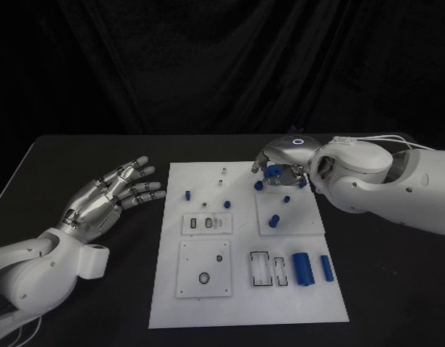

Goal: Assemble the parts on the task board

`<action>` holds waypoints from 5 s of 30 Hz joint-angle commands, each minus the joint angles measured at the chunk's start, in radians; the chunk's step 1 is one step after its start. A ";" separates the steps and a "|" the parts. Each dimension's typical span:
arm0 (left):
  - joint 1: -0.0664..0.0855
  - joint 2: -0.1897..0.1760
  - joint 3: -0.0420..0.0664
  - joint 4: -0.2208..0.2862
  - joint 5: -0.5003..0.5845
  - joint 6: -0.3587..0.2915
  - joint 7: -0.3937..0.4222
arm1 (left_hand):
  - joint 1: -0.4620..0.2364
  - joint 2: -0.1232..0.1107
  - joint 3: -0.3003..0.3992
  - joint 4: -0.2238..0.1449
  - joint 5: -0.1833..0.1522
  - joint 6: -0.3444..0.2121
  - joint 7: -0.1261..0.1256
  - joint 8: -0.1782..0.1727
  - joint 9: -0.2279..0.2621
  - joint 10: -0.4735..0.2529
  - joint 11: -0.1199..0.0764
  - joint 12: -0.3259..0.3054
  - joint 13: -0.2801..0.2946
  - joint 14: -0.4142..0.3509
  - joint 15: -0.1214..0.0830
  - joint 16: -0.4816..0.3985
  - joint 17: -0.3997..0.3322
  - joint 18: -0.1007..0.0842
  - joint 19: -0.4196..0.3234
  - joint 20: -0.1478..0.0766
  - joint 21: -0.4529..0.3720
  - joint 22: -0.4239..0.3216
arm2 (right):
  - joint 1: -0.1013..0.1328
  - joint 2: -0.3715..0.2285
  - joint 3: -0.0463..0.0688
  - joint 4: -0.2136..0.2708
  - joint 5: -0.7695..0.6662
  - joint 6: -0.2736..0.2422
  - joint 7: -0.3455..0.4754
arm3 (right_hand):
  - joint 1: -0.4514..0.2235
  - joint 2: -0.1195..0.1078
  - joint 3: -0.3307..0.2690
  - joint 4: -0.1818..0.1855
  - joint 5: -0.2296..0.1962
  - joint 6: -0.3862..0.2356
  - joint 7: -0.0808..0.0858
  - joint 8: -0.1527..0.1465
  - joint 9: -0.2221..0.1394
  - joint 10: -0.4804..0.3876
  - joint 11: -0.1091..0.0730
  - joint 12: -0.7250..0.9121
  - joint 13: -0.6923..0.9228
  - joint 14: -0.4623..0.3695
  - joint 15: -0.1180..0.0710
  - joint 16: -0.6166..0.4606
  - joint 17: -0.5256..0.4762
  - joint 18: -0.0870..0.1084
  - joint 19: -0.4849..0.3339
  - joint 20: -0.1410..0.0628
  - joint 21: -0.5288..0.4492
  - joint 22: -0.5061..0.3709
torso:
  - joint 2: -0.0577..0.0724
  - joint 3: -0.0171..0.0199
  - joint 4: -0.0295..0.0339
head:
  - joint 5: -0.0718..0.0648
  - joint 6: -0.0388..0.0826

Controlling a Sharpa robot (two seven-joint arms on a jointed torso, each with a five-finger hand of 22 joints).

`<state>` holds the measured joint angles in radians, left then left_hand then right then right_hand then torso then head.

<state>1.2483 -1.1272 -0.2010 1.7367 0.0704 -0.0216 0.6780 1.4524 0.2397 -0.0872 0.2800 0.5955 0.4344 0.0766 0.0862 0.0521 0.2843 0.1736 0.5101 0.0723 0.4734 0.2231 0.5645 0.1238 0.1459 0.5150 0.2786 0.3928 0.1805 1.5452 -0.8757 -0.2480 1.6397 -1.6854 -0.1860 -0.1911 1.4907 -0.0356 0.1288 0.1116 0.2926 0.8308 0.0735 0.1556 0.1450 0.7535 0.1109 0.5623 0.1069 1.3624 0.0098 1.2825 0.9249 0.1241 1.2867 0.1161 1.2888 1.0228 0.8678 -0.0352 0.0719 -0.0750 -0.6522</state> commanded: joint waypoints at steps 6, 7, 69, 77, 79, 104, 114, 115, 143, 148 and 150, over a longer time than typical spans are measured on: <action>0.003 -0.003 0.001 0.005 0.014 0.004 0.150 | 0.008 0.000 0.009 0.000 0.006 0.002 0.002 0.001 0.000 -0.004 0.005 0.005 -0.002 -0.012 0.003 0.003 -0.002 -0.021 -0.011 -0.001 -0.006 -0.002 | -0.011 -0.005 0.000 0.010 -0.119 -0.022 -0.071 | -0.010 -0.012 0.008 0.009 -0.008 -0.002 0.000 -0.005 0.003 -0.002 -0.003 -0.004 0.005 0.002 -0.004 0.000 0.010 -0.013 -0.002 -0.003 0.006 0.012 | 0.012 -0.0031 0.0041 | -0.006 0.007; 0.003 -0.004 0.001 0.004 0.014 0.004 0.149 | 0.009 0.000 0.009 0.000 0.006 0.001 0.002 0.000 0.000 -0.005 0.005 0.005 -0.002 -0.012 0.003 0.004 -0.002 -0.021 -0.011 -0.001 -0.006 -0.002 | -0.013 -0.005 0.000 0.010 -0.120 -0.023 -0.071 | -0.010 -0.012 0.008 0.009 -0.008 -0.002 0.000 -0.005 0.003 -0.002 -0.003 -0.004 0.005 0.003 -0.004 0.000 0.010 -0.013 -0.002 -0.003 0.006 0.012 | 0.012 -0.0033 0.0040 | -0.006 0.006; 0.002 0.019 -0.011 -0.054 0.022 0.026 0.103 | 0.035 -0.009 0.069 -0.024 0.013 0.001 0.022 -0.001 0.001 -0.020 0.021 0.015 -0.002 -0.030 0.024 0.028 -0.006 -0.034 -0.023 0.007 0.001 0.002 | -0.083 0.017 0.000 -0.037 -0.090 -0.177 -0.014 | -0.030 -0.014 0.113 0.002 0.003 0.191 0.006 0.196 0.225 0.205 -0.054 -0.020 0.059 0.043 -0.028 0.030 0.084 -0.029 0.042 -0.024 0.054 0.124 | 0.018 -0.0030 0.0048 | -0.010 0.008; 0.002 0.014 -0.011 -0.054 0.022 0.020 0.097 | 0.036 -0.010 0.073 -0.025 0.014 0.005 0.023 0.000 0.002 -0.020 0.023 0.016 -0.002 -0.031 0.024 0.029 -0.007 -0.035 -0.023 0.007 0.002 0.002 | -0.064 0.011 0.001 -0.018 -0.090 -0.194 -0.032 | -0.043 -0.018 0.119 0.010 0.003 0.176 -0.006 0.226 0.270 0.221 -0.056 -0.041 0.059 0.049 -0.030 0.033 0.095 -0.031 0.048 -0.027 0.059 0.138 | 0.018 -0.0029 0.0056 | -0.011 0.013; 0.002 0.015 -0.011 -0.056 0.022 0.019 0.096 | 0.036 -0.011 0.074 -0.026 0.015 0.004 0.024 0.000 0.002 -0.020 0.023 0.016 -0.002 -0.031 0.025 0.030 -0.007 -0.035 -0.024 0.007 0.003 0.002 | -0.054 0.016 0.001 -0.017 -0.090 -0.193 -0.034 | -0.045 -0.018 0.121 0.012 0.004 0.173 -0.008 0.228 0.275 0.222 -0.056 -0.044 0.058 0.049 -0.030 0.033 0.096 -0.032 0.049 -0.027 0.059 0.140 | 0.018 -0.0038 0.0057 | -0.009 0.014; 0.002 0.030 -0.011 -0.069 0.022 0.014 0.096 | 0.037 -0.015 0.082 -0.030 0.017 0.008 0.026 0.001 0.002 -0.020 0.025 0.019 -0.002 -0.036 0.026 0.031 -0.009 -0.037 -0.027 0.006 0.003 0.002 | -0.021 0.273 0.006 -0.237 -0.043 -0.113 0.000 | -0.047 -0.020 0.150 0.002 0.069 0.107 0.028 0.209 0.313 0.226 -0.043 -0.106 0.049 0.044 -0.018 0.026 0.091 -0.031 0.043 -0.017 0.053 0.143 | 0.020 -0.0044 0.0096 | -0.008 0.012; 0.002 0.034 -0.011 -0.074 0.022 0.016 0.094 | 0.037 -0.016 0.083 -0.030 0.017 0.009 0.027 0.001 0.002 -0.020 0.026 0.019 -0.002 -0.037 0.026 0.031 -0.009 -0.038 -0.028 0.006 0.003 0.002 | -0.026 0.305 0.006 -0.277 -0.043 -0.092 0.004 | -0.047 -0.021 0.157 -0.001 0.065 0.099 0.034 0.197 0.313 0.219 -0.040 -0.119 0.047 0.039 -0.015 0.022 0.085 -0.029 0.037 -0.014 0.048 0.138 | 0.020 -0.0027 0.0033 | -0.001 0.013; 0.002 0.034 -0.011 -0.074 0.022 0.016 0.094 | 0.037 -0.016 0.083 -0.030 0.017 0.009 0.027 0.001 0.002 -0.020 0.026 0.019 -0.002 -0.037 0.026 0.031 -0.009 -0.038 -0.028 0.006 0.003 0.002 | -0.026 0.306 0.006 -0.278 -0.043 -0.090 0.004 | -0.048 -0.022 0.158 -0.002 0.061 0.096 0.035 0.193 0.313 0.216 -0.038 -0.123 0.047 0.037 -0.013 0.020 0.082 -0.029 0.035 -0.013 0.046 0.136 | 0.020 -0.0024 0.0037 | -0.002 0.013; 0.002 0.041 -0.011 -0.083 0.022 0.025 0.088 | 0.037 -0.016 0.088 -0.031 0.017 0.007 0.028 0.000 0.002 -0.021 0.027 0.020 -0.002 -0.038 0.028 0.033 -0.009 -0.039 -0.031 0.006 0.002 0.002 | -0.047 0.300 0.006 -0.278 -0.015 -0.076 0.010 | -0.053 -0.026 0.166 -0.004 0.055 0.084 0.043 0.171 0.312 0.208 -0.032 -0.140 0.047 0.023 -0.008 0.007 0.061 -0.027 0.025 -0.008 0.038 0.130 | 0.019 -0.0040 0.0047 | -0.002 0.007; 0.002 0.043 -0.011 -0.087 0.022 0.025 0.086 | 0.036 -0.016 0.090 -0.031 0.017 0.006 0.029 0.000 0.002 -0.021 0.028 0.020 -0.002 -0.039 0.028 0.033 -0.009 -0.039 -0.032 0.006 0.002 0.002 | -0.052 0.299 0.006 -0.284 -0.013 -0.072 0.010 | -0.057 -0.028 0.168 -0.004 0.057 0.079 0.046 0.162 0.311 0.207 -0.029 -0.145 0.048 0.020 -0.005 0.004 0.057 -0.026 0.021 -0.006 0.034 0.127 | 0.019 -0.0038 0.0050 | -0.001 0.005; 0.001 0.044 -0.011 -0.089 0.022 0.026 0.085 | 0.036 -0.016 0.090 -0.031 0.017 0.006 0.029 0.000 0.002 -0.021 0.028 0.020 -0.002 -0.039 0.028 0.033 -0.009 -0.039 -0.032 0.006 0.002 0.002 | -0.053 0.298 0.006 -0.285 -0.012 -0.071 0.010 | -0.058 -0.029 0.171 -0.004 0.057 0.073 0.048 0.154 0.309 0.207 -0.028 -0.147 0.048 0.018 -0.004 0.003 0.056 -0.026 0.020 -0.004 0.033 0.127 | 0.019 -0.0038 0.0052 | -0.001 0.005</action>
<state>1.2483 -1.0855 -0.2123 1.6476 0.0897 -0.0091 0.6793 1.4802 0.2281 -0.0035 0.2483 0.6070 0.4413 0.0984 0.0860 0.0531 0.2610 0.1933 0.5256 0.0710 0.4432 0.2501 0.5922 0.1159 0.1150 0.4901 0.2820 0.3928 0.1811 1.4969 -0.5749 -0.2401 1.3551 -1.7038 -0.2797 -0.1860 1.4432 -0.0676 0.2947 0.1088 0.3470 0.9089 0.1203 0.3123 0.2320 0.9645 0.0788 0.4190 0.1554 1.3879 0.0039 1.2894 0.9818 0.1093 1.3097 0.1110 1.3283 1.1511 0.8865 -0.0392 0.0771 -0.0757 -0.6468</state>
